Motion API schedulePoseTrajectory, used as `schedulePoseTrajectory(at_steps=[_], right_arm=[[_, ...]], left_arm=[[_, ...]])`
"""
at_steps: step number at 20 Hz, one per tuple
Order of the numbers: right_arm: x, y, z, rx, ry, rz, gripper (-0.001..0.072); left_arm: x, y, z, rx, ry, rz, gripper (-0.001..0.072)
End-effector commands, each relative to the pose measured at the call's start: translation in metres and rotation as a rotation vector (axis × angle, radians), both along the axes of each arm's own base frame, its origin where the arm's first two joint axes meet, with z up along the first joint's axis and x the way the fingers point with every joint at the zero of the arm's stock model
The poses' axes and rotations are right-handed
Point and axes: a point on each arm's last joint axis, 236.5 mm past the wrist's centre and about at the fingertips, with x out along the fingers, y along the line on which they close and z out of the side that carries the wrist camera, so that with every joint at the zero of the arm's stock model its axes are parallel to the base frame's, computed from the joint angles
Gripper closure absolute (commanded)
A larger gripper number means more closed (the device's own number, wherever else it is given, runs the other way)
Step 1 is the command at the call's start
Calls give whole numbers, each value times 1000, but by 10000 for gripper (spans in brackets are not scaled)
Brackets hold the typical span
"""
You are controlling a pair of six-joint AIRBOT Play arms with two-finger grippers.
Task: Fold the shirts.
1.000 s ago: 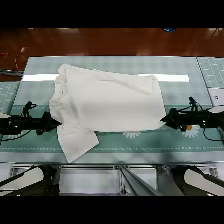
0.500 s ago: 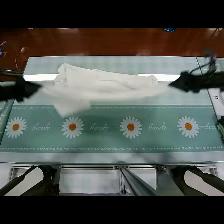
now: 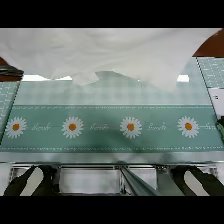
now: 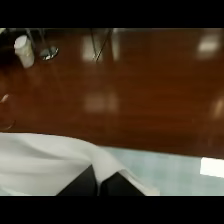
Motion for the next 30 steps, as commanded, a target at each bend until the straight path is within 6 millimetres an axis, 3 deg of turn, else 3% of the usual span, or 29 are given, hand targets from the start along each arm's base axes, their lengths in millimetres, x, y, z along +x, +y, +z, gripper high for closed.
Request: schedulePoseTrajectory(at_steps=[1,3,6,9,12,15,19,25,30], right_arm=[[-75,-10,43,-75,-137,-121,685],[-104,-15,38,-95,-124,-172,685],[-131,-23,17,-126,-43,-220,685],[-138,-27,-12,-136,85,-230,685],[-124,-29,-45,-113,197,-218,685],[-86,-26,-93,-63,311,-170,685],[-20,-32,-189,6,524,-127,685],[89,-42,-320,135,747,-92,685],[185,-46,-399,319,759,-107,685]], left_arm=[[-67,-9,54,201,-161,173,688],[-101,-4,60,256,-183,293,688],[-147,16,60,300,-189,448,688],[-157,25,31,300,-73,428,688],[-117,22,-41,316,173,336,688],[-61,30,-128,285,438,304,688],[22,32,-231,245,676,244,688],[141,24,-358,88,893,170,688],[216,14,-436,-56,993,134,688]])
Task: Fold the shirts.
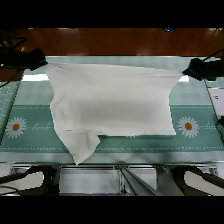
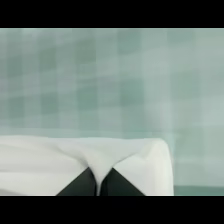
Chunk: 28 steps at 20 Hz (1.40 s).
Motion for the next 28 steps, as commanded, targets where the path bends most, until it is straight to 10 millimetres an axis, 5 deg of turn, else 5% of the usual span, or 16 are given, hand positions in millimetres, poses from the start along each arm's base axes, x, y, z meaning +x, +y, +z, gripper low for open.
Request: schedulePoseTrajectory(at_steps=[1,4,7,9,13,17,22,23,24,25,28], right_arm=[[71,-2,-52,128,-29,-72,685],[103,0,-76,194,1,-85,685],[106,6,-88,229,44,-65,685],[97,7,-86,232,66,-37,685],[55,6,-84,221,181,79,685],[10,4,-127,107,365,154,685],[8,11,-154,111,362,114,683],[10,9,-155,105,360,99,571],[12,8,-154,118,365,71,321],[12,4,-151,122,369,58,302],[2,-20,-115,171,397,32,303]], left_arm=[[49,-9,-59,-111,60,32,688],[65,-24,-84,-228,107,61,688],[61,-33,-92,-253,140,43,687],[47,-33,-90,-245,183,-16,688],[-15,-39,-100,-208,375,-254,688],[-71,-12,-148,-64,595,-298,688],[-91,-22,-175,-83,658,-297,687],[-91,-24,-175,-85,665,-288,654],[-93,-26,-173,-94,680,-272,444],[-96,-26,-169,-94,698,-283,205],[-102,-9,-140,-103,705,-280,197]])
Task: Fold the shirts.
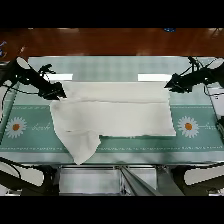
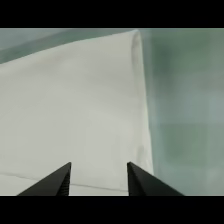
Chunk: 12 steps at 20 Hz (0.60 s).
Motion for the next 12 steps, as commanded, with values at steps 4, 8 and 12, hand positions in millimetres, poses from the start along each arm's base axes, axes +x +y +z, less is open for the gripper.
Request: schedulePoseTrajectory(at_steps=[4,8,12], right_arm=[[-42,-72,81,-30,-60,-110,303],[-96,-83,82,-6,-144,-240,303],[-144,-36,41,102,-133,-259,303]], left_arm=[[-37,53,59,15,-48,114,197],[-123,72,35,-64,20,357,197],[-177,41,7,-261,39,553,197]])
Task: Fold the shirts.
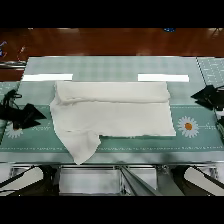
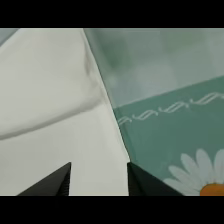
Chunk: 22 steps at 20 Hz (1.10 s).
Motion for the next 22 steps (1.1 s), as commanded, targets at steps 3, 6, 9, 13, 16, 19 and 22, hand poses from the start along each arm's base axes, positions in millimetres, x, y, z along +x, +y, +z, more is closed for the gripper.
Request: schedulePoseTrajectory(at_steps=[3,6,9,13,16,19,22], right_arm=[[-39,50,-27,132,-56,-32,303],[-46,59,-32,167,-37,-26,303],[-48,65,-29,192,-32,-14,303],[-45,70,-23,226,-47,-20,304],[-51,58,-30,195,-26,-35,303],[-120,18,-78,48,312,-127,304],[-148,49,-91,137,407,-80,304]], left_arm=[[-70,-36,-32,-133,84,106,197],[-86,-46,-48,-97,158,86,197],[-86,-69,-64,-84,148,53,198],[-71,-104,-74,-104,76,23,200],[-66,-111,-77,-68,51,-18,688],[-66,-113,-73,-78,44,-45,688],[-66,-113,-72,-80,41,-54,688]])
